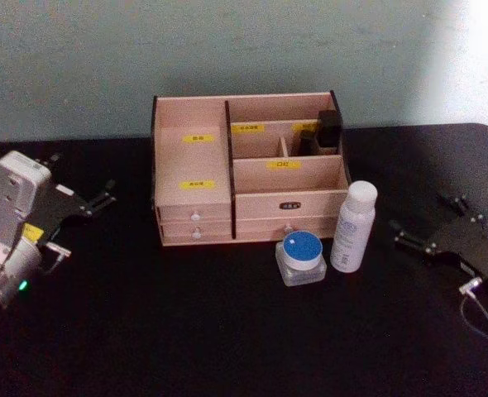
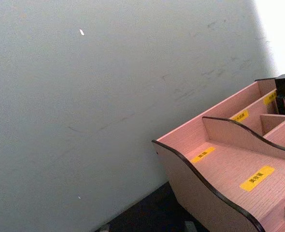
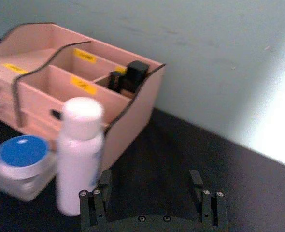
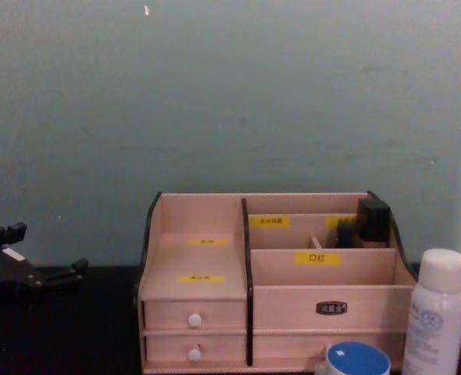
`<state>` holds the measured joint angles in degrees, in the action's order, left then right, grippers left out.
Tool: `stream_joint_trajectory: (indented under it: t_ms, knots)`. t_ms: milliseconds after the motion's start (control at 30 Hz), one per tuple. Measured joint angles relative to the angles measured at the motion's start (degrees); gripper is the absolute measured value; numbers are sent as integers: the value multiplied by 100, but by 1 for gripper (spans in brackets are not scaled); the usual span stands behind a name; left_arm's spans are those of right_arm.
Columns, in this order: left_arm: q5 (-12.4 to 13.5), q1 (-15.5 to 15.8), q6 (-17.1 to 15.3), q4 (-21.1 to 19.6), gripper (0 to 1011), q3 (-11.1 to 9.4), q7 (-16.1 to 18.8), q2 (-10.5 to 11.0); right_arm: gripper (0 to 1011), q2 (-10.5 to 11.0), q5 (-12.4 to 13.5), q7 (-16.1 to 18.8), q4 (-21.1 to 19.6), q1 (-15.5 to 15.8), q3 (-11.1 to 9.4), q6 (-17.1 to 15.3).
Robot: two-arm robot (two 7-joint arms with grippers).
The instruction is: Pick up the facial cleanser and watermelon frost from the table and place them into the tiered storage box.
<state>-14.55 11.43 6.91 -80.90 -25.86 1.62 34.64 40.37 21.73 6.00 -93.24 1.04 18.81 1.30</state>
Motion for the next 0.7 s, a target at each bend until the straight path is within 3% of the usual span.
stream_joint_trajectory:
  t_ms: [333, 467, 700]
  knots:
    - [0, 0, 0, 0, 1001, 0, 0, 0, 1003, 83, 561, 702, -448, 446, -163, -170]
    - [0, 0, 0, 0, 1001, 0, 0, 0, 1002, -25, 642, 897, -473, 464, -148, -200]
    - [0, 0, 0, 0, 1001, 0, 0, 0, 1003, -327, 628, 912, -344, 342, -143, -235]
